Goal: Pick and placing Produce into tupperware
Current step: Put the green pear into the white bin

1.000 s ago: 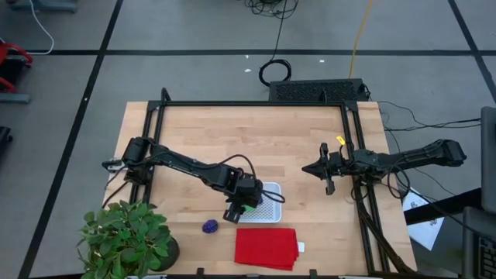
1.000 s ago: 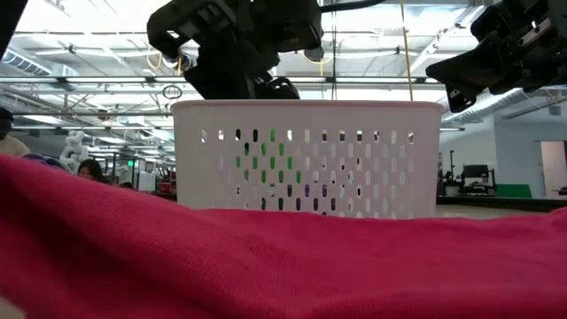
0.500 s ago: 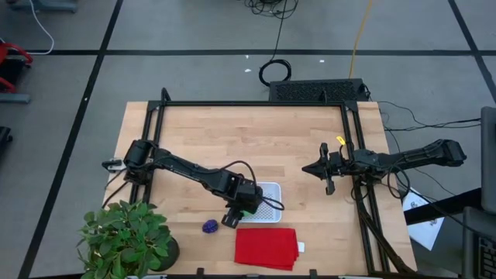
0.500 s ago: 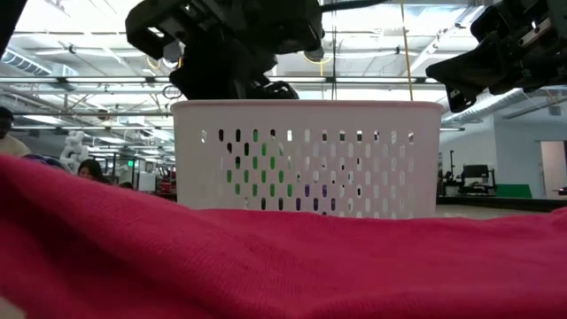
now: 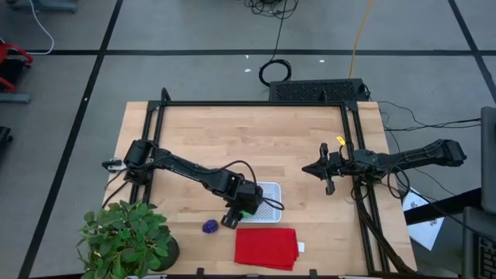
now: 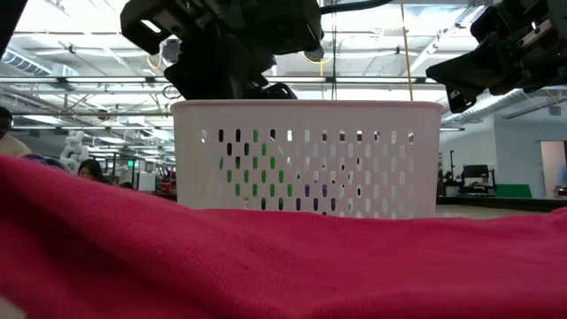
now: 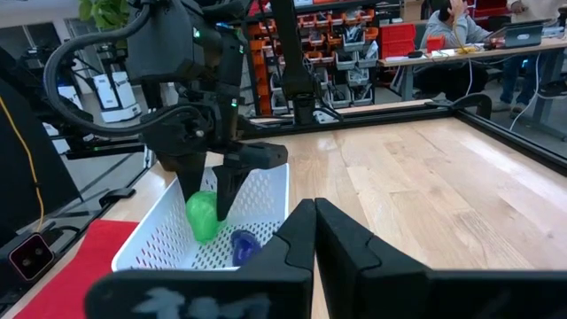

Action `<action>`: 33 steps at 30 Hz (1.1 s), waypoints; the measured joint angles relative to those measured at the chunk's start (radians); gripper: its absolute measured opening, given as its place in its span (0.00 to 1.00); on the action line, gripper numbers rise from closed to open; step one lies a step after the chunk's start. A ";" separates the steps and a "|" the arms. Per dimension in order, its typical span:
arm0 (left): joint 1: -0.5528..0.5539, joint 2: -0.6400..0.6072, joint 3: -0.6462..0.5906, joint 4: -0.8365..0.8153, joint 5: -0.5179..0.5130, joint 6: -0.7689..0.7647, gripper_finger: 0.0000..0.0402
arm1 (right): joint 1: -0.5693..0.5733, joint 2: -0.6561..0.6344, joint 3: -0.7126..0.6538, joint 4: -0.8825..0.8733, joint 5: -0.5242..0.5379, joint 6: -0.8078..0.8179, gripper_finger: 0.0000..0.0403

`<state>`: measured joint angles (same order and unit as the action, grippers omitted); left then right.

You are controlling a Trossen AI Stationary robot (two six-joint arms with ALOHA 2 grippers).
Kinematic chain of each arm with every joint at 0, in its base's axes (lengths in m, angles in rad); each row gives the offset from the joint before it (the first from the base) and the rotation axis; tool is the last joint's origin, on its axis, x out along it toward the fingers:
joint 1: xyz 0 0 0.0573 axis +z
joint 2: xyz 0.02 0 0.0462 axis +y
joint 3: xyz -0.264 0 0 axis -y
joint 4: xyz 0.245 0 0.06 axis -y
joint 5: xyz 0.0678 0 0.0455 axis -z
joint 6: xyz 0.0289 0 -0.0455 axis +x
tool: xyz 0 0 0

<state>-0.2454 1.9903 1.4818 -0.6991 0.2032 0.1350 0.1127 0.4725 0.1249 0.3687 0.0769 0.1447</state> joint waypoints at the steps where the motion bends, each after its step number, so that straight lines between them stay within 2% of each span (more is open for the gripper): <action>1: -0.001 0.000 0.000 0.000 0.005 0.000 0.50 | 0.000 0.000 0.000 0.000 0.000 0.000 0.00; 33: -0.006 0.000 0.000 0.026 0.010 -0.018 0.51 | 0.000 0.000 0.000 0.000 0.000 0.000 0.00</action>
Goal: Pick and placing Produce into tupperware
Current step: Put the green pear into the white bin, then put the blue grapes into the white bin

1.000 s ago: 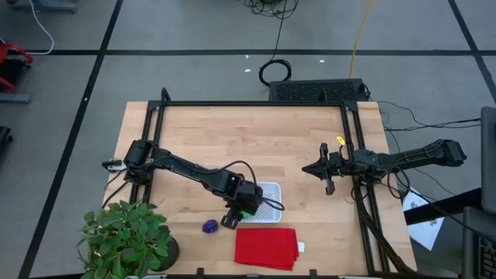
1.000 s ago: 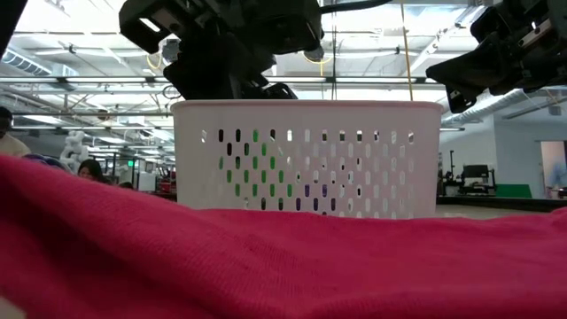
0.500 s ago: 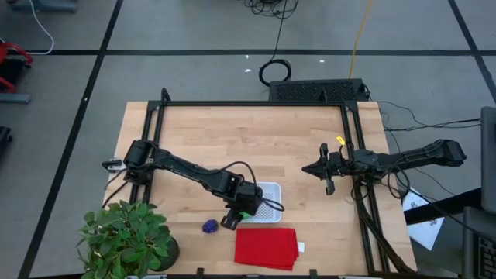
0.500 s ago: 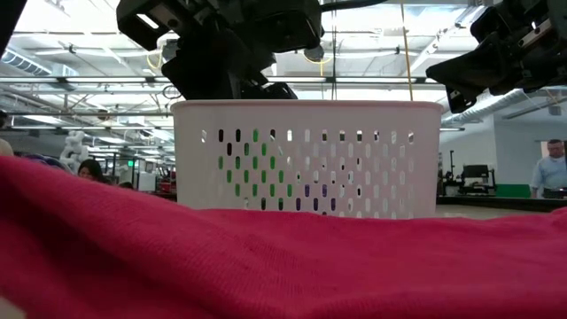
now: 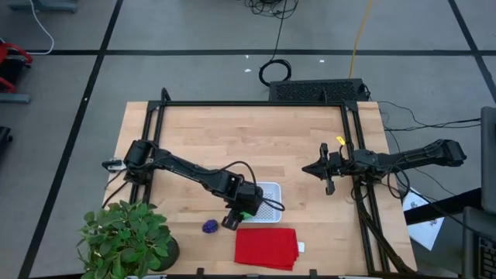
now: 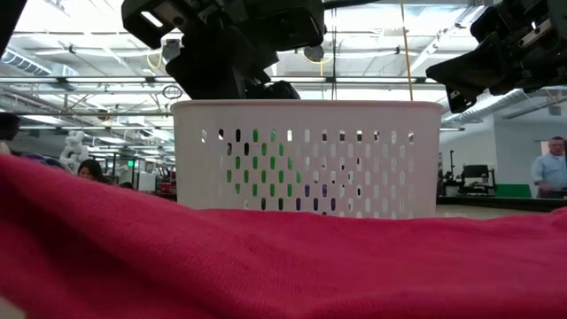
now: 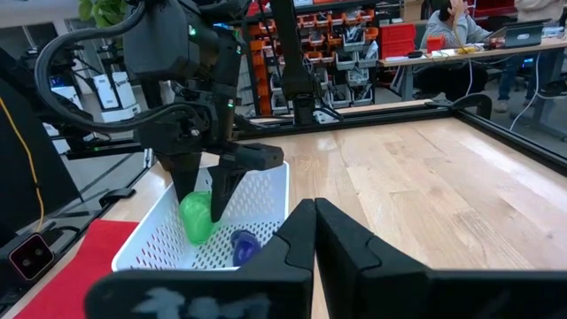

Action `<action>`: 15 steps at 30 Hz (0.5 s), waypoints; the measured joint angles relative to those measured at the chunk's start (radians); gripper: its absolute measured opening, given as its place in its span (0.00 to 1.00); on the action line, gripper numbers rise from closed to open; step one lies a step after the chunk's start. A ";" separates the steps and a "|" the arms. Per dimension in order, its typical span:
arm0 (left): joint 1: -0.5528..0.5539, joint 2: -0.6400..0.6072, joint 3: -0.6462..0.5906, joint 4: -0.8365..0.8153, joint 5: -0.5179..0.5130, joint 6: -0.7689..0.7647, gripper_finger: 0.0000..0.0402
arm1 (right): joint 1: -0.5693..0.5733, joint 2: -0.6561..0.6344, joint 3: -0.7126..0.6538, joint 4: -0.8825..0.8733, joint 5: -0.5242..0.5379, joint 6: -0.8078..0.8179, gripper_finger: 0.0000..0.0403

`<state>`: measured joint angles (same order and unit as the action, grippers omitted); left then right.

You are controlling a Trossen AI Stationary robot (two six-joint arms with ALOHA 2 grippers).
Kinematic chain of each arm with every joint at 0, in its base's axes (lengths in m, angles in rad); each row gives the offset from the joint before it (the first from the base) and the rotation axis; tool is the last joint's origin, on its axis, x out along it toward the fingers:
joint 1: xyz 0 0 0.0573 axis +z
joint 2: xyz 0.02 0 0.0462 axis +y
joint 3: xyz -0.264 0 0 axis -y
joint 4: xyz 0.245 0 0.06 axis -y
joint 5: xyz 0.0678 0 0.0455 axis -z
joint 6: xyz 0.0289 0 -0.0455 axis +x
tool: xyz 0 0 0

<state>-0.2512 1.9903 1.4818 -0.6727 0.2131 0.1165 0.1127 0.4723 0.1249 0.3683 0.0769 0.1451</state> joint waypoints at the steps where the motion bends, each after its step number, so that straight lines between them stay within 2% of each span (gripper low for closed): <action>1: 0.000 0.000 0.000 0.002 0.000 0.000 0.52 | 0.000 0.000 0.000 0.000 0.000 0.000 0.00; 9: 0.000 0.000 0.000 0.015 0.000 0.004 0.62 | 0.000 0.000 0.000 0.000 0.000 0.000 0.00; 15: 0.000 0.000 0.000 0.015 0.000 0.005 0.64 | 0.000 0.000 0.000 0.000 0.000 0.000 0.00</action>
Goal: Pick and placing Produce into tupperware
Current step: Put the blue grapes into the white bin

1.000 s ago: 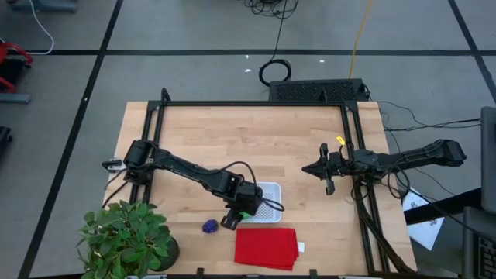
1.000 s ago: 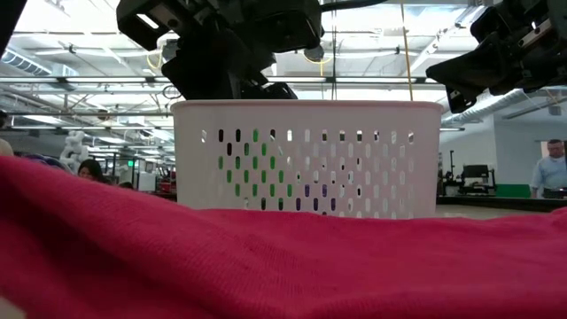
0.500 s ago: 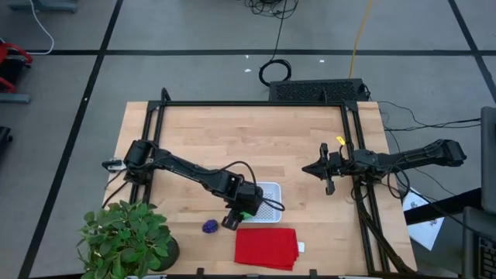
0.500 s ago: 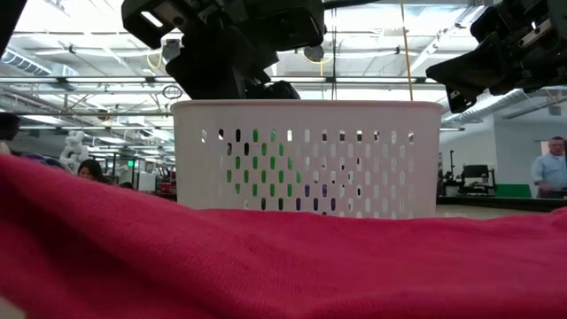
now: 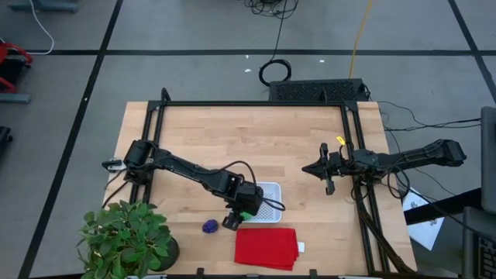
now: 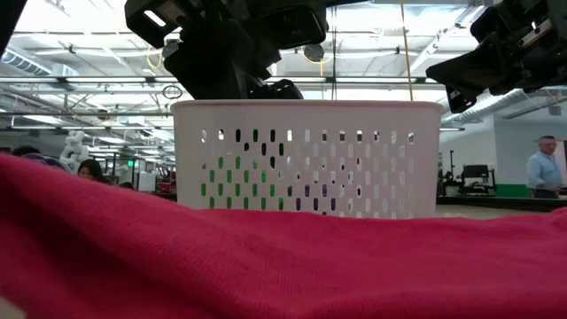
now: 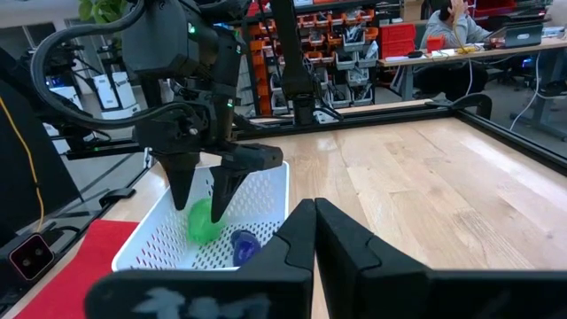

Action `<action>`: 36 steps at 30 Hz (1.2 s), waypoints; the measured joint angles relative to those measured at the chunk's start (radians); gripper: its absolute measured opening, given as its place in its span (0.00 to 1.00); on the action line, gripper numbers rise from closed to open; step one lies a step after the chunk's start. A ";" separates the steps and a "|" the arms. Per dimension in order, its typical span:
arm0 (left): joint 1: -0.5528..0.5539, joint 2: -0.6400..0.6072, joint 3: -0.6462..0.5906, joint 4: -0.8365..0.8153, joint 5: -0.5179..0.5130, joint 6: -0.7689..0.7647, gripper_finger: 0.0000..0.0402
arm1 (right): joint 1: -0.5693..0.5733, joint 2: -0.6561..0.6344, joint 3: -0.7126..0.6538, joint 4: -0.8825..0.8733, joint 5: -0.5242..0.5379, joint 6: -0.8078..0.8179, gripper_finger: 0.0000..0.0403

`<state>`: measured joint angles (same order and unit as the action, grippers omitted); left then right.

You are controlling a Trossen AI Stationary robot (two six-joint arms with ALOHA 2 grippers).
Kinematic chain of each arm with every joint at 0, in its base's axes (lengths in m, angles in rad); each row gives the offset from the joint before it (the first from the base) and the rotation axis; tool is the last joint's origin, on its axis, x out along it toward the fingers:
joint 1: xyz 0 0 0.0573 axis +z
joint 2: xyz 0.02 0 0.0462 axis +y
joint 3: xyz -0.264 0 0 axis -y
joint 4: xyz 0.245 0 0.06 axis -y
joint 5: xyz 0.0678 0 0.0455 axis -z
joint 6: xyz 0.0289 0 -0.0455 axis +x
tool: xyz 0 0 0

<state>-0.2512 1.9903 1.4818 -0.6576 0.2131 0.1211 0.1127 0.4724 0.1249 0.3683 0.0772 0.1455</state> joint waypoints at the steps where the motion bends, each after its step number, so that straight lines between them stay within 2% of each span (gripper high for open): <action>1: 0.000 0.000 0.000 0.000 0.000 0.000 0.64 | 0.000 0.000 0.000 0.000 0.000 0.000 0.00; 8: 0.000 -0.015 0.000 -0.012 -0.012 0.014 0.64 | 0.000 0.000 0.000 0.000 0.000 0.000 0.00; 12: 0.006 -0.069 0.001 -0.013 -0.014 0.026 0.64 | 0.000 0.000 0.000 0.000 0.000 0.000 0.00; 17: 0.008 -0.165 0.001 -0.019 -0.073 0.010 0.61 | 0.000 0.000 0.000 0.000 0.000 0.000 0.00; 21: 0.008 -0.240 0.001 -0.046 -0.126 0.008 0.47 | 0.000 0.000 0.000 -0.003 0.000 0.000 0.00; 27: 0.004 -0.299 0.001 -0.095 -0.152 0.019 0.08 | 0.000 0.000 0.000 -0.004 0.000 0.000 0.00; 28: 0.004 -0.303 0.001 -0.101 -0.153 0.021 0.04 | 0.000 0.000 0.000 -0.006 0.000 0.000 0.00; 36: 0.005 -0.305 -0.006 -0.090 -0.199 0.083 0.01 | 0.000 0.000 0.000 -0.007 0.000 0.000 0.00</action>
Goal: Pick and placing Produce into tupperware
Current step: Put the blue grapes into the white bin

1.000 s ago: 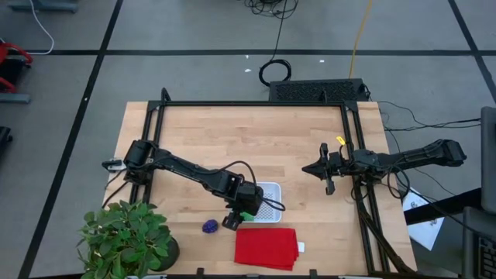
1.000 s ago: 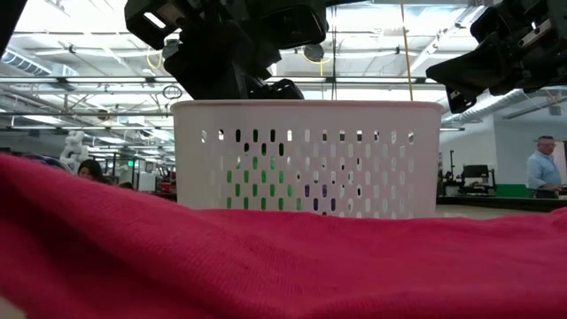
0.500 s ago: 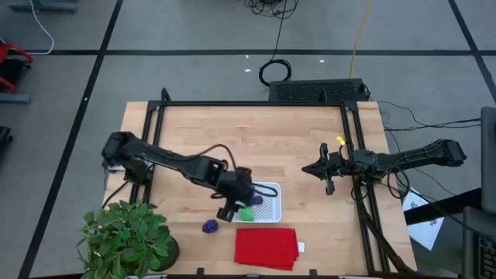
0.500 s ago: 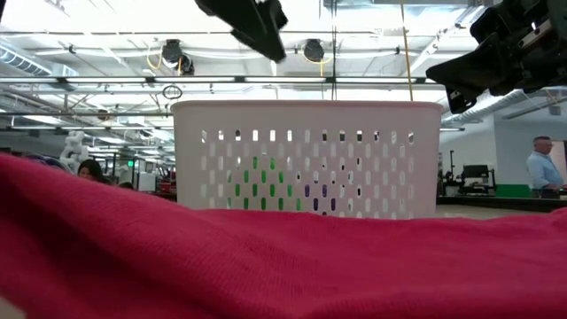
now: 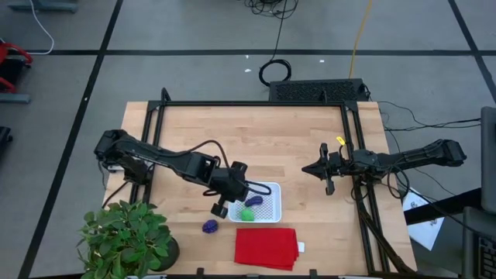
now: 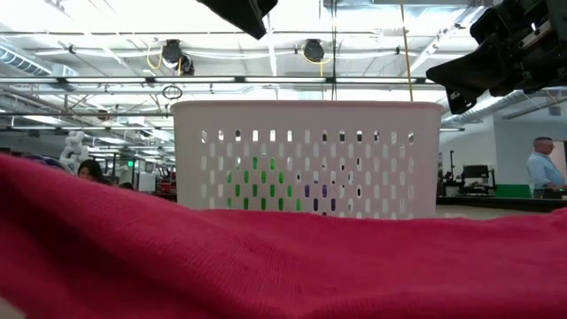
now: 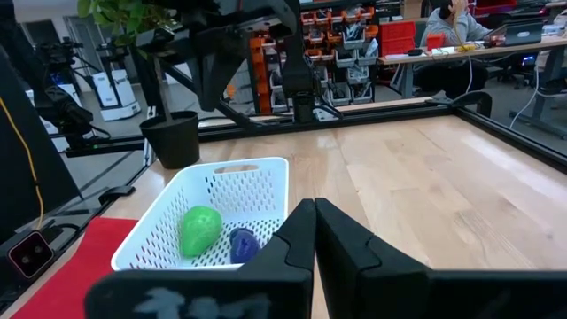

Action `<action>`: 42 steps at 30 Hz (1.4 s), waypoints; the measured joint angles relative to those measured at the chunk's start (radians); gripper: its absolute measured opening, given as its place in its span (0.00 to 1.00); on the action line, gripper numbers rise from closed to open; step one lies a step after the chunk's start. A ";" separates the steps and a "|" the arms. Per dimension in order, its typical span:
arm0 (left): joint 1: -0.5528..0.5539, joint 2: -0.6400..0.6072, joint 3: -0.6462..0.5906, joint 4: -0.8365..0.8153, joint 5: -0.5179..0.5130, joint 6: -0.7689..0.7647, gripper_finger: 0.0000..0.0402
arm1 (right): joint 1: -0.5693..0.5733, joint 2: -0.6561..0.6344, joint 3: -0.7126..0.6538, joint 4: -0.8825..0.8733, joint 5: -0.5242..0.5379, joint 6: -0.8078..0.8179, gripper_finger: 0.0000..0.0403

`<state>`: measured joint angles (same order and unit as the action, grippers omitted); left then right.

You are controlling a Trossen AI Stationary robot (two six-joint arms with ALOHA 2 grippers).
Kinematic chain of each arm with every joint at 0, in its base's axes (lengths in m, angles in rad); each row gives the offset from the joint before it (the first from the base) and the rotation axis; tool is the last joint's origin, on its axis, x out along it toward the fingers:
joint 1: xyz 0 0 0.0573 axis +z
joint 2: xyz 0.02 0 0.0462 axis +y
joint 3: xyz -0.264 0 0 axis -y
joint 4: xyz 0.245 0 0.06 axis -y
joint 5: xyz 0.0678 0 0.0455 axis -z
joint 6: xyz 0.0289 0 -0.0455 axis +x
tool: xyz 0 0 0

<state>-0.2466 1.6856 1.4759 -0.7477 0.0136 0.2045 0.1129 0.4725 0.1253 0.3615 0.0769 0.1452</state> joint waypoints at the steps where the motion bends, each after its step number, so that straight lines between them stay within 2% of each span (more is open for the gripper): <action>1: 0.002 0.000 -0.007 0.008 -0.011 0.009 0.00 | 0.000 0.000 0.000 0.000 0.000 0.000 0.00; 6: 0.010 -0.054 -0.074 0.068 -0.016 0.023 0.00 | 0.000 0.000 0.000 -0.006 0.000 0.000 0.00; 11: 0.019 -0.208 -0.261 0.257 -0.035 0.001 0.00 | 0.000 0.000 0.000 -0.006 0.000 0.000 0.00; 20: 0.028 -0.556 -0.700 0.627 -0.172 -0.105 0.00 | 0.000 -0.036 -0.002 0.016 0.001 -0.017 0.00; 26: -0.032 -0.750 -0.892 0.663 -0.367 -0.165 0.00 | -0.001 -0.111 -0.002 0.002 0.005 -0.051 0.00; 30: -0.082 -0.877 -1.038 0.866 -0.402 -0.161 0.00 | -0.001 -0.155 -0.002 -0.014 0.031 -0.060 0.00; 35: -0.092 -0.950 -1.207 1.063 -0.383 -0.184 0.00 | -0.002 -0.173 -0.003 -0.017 0.032 -0.064 0.00; 42: -0.090 -0.946 -1.325 1.152 -0.354 -0.294 0.00 | -0.002 -0.172 -0.003 -0.016 0.034 -0.084 0.00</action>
<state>-0.3362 0.7394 0.1510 0.4043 -0.3405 -0.0892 0.1108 0.3002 0.1223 0.3452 0.1112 0.0612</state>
